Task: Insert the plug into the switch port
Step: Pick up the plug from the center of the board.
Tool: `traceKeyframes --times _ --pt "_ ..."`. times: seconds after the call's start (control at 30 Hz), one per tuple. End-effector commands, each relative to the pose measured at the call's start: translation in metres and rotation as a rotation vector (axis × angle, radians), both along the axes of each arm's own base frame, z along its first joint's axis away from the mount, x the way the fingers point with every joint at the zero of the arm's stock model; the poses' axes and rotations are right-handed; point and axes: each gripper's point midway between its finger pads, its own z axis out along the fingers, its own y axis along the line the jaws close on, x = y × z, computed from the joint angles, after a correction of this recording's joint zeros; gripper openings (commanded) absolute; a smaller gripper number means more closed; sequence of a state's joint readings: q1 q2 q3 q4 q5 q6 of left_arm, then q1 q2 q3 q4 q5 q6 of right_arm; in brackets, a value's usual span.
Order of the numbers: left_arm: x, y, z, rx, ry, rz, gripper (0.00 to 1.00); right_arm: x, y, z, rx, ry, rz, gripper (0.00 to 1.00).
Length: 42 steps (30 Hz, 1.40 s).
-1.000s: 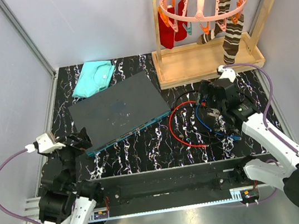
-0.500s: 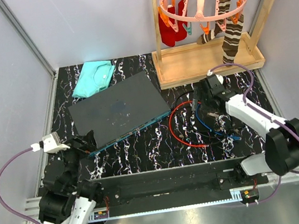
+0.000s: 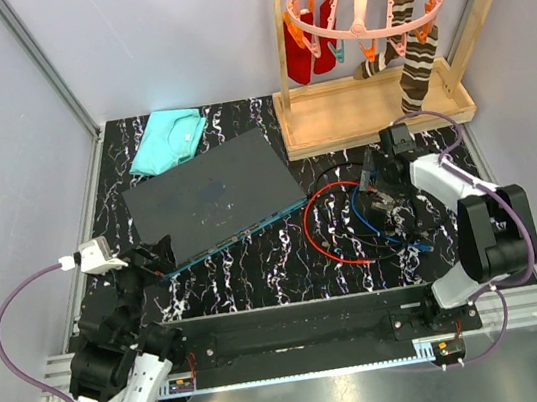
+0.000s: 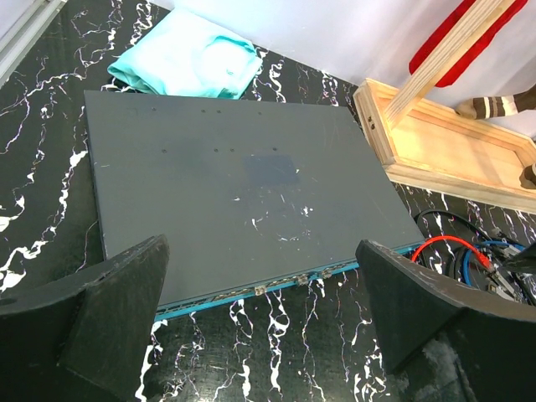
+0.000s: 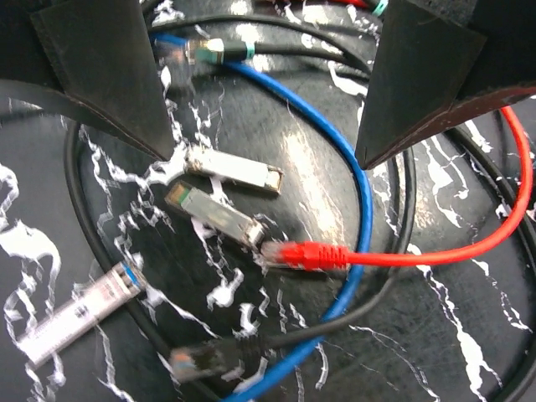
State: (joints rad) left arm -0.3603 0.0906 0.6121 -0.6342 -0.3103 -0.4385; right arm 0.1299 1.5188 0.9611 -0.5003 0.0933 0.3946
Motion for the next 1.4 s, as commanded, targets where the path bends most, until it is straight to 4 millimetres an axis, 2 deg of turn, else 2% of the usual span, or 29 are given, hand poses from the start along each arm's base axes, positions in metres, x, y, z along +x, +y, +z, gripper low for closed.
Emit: traceKeyframes --times 0.0,0.17,0.3,0.47,0.63,0.77,0.87,0.93,1.1,1.2,1.3,1.37 --pt "0.002 -0.003 0.008 -0.017 -0.035 -0.014 0.99 0.025 0.006 0.004 -0.007 -0.047 0.115 1.00" --pt "0.002 -0.004 0.009 -0.019 -0.037 -0.017 0.99 0.020 0.015 -0.020 0.029 0.023 0.172 1.00" --pt "0.003 -0.004 0.009 -0.019 -0.037 -0.016 0.99 0.013 0.025 -0.032 0.074 0.052 0.224 1.00" --pt "0.003 -0.005 0.008 -0.015 -0.036 -0.019 0.99 0.003 0.046 -0.023 0.191 0.053 0.268 1.00" --pt "0.003 -0.004 0.008 -0.015 -0.036 -0.016 0.99 -0.017 0.065 -0.025 0.332 0.106 0.236 1.00" --pt "0.004 -0.005 0.007 -0.015 -0.030 -0.017 0.99 -0.024 0.075 -0.018 0.396 0.116 0.234 0.95" --pt "0.004 -0.005 0.006 -0.012 -0.029 -0.016 0.99 -0.019 0.064 -0.009 0.339 0.072 0.195 0.94" --pt "0.004 -0.005 0.007 -0.014 -0.029 -0.016 0.99 -0.013 0.049 -0.004 0.258 0.035 0.145 0.93" --pt "0.004 -0.005 0.006 -0.014 -0.029 -0.016 0.99 -0.018 0.024 -0.007 0.144 0.046 0.046 0.82" --pt "0.004 -0.005 0.007 -0.014 -0.030 -0.016 0.99 -0.022 0.024 -0.014 0.143 0.081 0.043 0.78" --pt "0.004 -0.004 0.007 -0.014 -0.033 -0.016 0.99 -0.028 0.024 -0.022 0.144 0.117 0.039 0.64" --pt "0.004 -0.004 0.008 -0.016 -0.035 -0.016 0.99 -0.030 0.025 -0.025 0.149 0.130 0.045 0.61"
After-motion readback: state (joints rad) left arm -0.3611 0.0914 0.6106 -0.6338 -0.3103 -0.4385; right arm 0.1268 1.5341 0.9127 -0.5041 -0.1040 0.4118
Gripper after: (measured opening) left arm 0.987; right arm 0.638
